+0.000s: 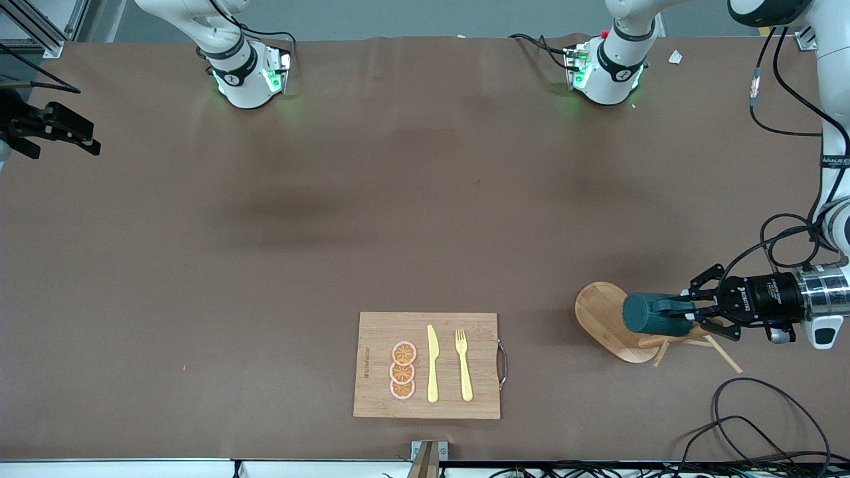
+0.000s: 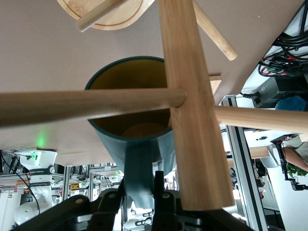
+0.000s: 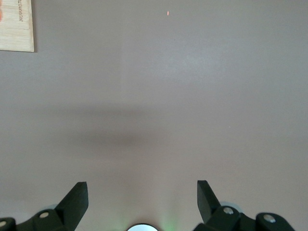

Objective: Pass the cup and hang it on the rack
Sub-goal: 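Hook the mug handle onto a rack peg with the left gripper, then open the left gripper and draw it back from the mug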

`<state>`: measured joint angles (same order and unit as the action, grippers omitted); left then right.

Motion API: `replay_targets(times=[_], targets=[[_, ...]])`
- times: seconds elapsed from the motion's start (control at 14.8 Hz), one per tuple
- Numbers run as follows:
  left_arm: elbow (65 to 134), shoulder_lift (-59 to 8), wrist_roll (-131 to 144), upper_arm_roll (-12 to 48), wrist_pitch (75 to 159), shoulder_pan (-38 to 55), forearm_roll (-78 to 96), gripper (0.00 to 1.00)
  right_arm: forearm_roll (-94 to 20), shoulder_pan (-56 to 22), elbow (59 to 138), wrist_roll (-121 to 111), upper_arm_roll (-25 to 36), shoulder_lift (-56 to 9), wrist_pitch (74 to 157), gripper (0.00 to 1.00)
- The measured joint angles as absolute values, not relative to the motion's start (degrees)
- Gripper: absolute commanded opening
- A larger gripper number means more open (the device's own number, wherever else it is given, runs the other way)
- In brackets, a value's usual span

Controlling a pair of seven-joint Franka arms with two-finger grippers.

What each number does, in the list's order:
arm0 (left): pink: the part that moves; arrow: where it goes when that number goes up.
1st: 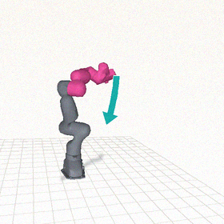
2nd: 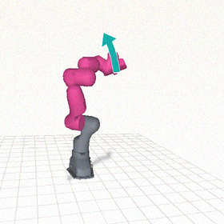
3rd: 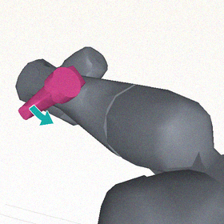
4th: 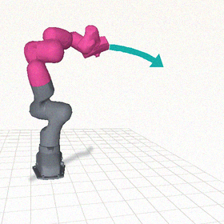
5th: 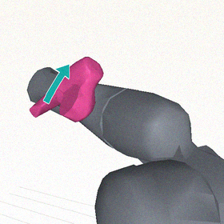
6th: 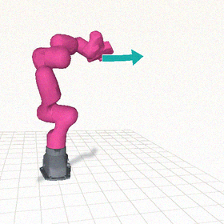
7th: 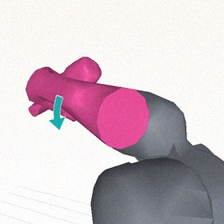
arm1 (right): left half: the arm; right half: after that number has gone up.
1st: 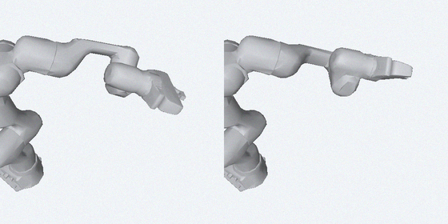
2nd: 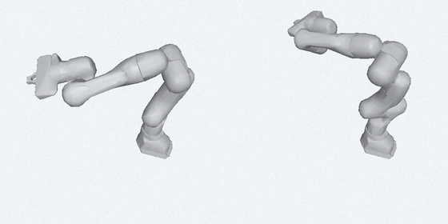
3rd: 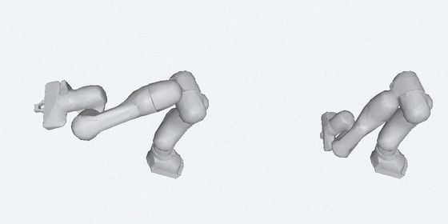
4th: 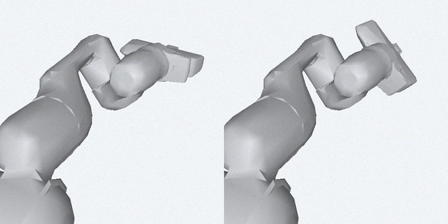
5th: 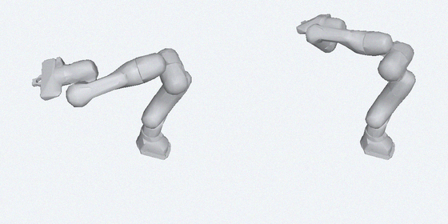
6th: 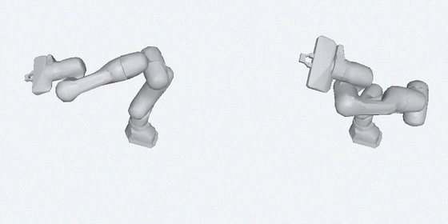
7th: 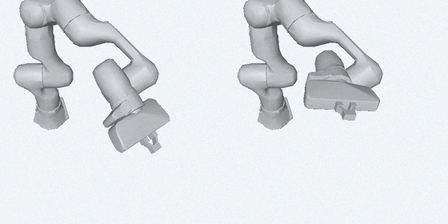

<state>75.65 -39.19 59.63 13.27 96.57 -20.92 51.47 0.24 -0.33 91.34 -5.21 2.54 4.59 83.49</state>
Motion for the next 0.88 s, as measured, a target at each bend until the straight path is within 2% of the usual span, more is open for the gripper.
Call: replay_targets(times=[0.07, 0.2, 0.27, 0.34, 0.88], targets=[[75.7, -39.2, 59.6, 13.3, 96.6, -20.9, 51.5, 0.32, 0.3, -0.3, 91.3, -5.1, 2.5, 4.6, 83.4, 1.00], [75.7, -39.2, 59.6, 13.4, 96.5, -20.9, 51.5, 0.75, 0.3, -0.3, 91.3, -4.6, 2.5, 4.6, 83.2, 1.00], [75.7, -39.2, 59.6, 13.4, 96.5, -20.9, 51.5, 0.90, 0.3, -0.3, 91.3, -4.5, 2.5, 4.6, 83.1, 1.00], [75.7, -39.2, 59.6, 13.4, 96.5, -20.9, 51.5, 1.00, 0.3, -0.3, 91.3, -4.3, 2.5, 4.6, 83.1, 1.00], [74.0, -37.8, 59.6, 15.2, 96.3, -20.8, 51.5, 1.00, 0.1, -0.3, 91.3, -3.7, 2.7, 4.6, 82.7, 1.00]])
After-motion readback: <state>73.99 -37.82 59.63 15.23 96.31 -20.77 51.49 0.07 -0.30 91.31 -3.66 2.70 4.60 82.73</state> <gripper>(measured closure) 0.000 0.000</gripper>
